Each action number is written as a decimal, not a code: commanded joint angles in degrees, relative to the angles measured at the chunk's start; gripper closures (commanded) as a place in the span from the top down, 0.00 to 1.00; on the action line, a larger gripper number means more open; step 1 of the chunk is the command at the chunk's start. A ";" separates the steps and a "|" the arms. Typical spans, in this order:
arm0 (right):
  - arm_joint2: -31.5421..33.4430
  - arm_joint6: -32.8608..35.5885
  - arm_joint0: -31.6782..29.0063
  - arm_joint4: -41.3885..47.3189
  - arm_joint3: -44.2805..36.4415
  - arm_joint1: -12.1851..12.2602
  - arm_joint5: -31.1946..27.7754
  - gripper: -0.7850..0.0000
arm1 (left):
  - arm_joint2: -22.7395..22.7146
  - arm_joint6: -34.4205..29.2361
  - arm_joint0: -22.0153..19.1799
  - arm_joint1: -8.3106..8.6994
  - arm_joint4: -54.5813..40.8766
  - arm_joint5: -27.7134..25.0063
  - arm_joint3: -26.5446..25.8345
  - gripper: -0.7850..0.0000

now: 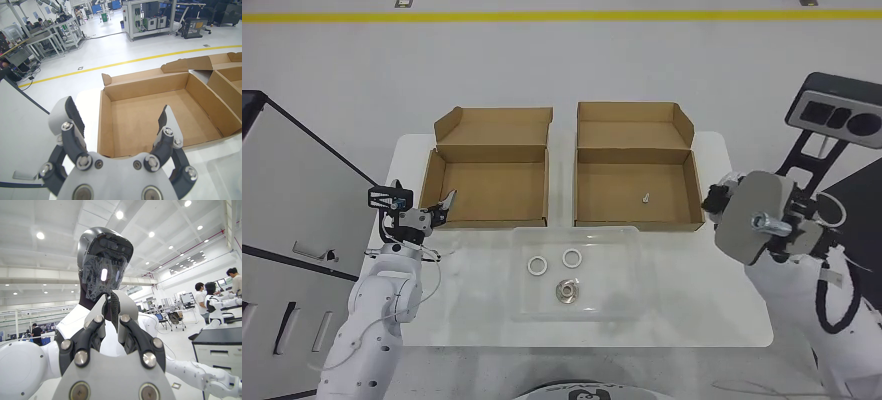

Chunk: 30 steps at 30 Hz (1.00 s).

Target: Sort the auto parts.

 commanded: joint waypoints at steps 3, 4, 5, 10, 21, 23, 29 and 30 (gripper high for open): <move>3.84 0.45 -1.68 -2.33 1.22 0.39 5.11 0.00 | 0.00 0.00 0.00 0.00 0.00 0.00 0.00 1.00; 4.89 0.93 -2.12 -2.79 1.44 0.51 6.42 0.00 | 0.00 0.00 0.00 0.00 0.00 0.00 0.00 1.00; 6.03 1.10 -2.67 -3.13 1.91 0.64 7.73 0.00 | 0.00 0.00 0.00 0.00 0.00 0.00 0.00 1.00; 12.23 3.18 -4.85 -6.94 4.17 1.48 15.49 0.00 | 0.00 0.00 0.00 0.00 0.00 0.00 0.00 1.00; 22.94 12.24 -4.92 -17.86 8.94 3.48 34.07 0.00 | 0.00 0.00 0.00 0.00 0.00 0.00 0.00 1.00; 23.34 13.72 -3.90 -19.43 9.38 3.66 35.78 0.00 | 0.00 0.00 0.00 0.00 0.00 0.00 0.00 1.00; 21.83 18.85 -1.50 -30.63 10.82 4.32 40.18 0.00 | 0.00 0.00 0.00 0.00 0.00 0.00 0.00 1.00; 21.39 19.61 -1.07 -32.39 11.40 4.41 40.83 0.00 | 0.00 0.00 0.00 0.00 0.00 0.00 0.00 1.00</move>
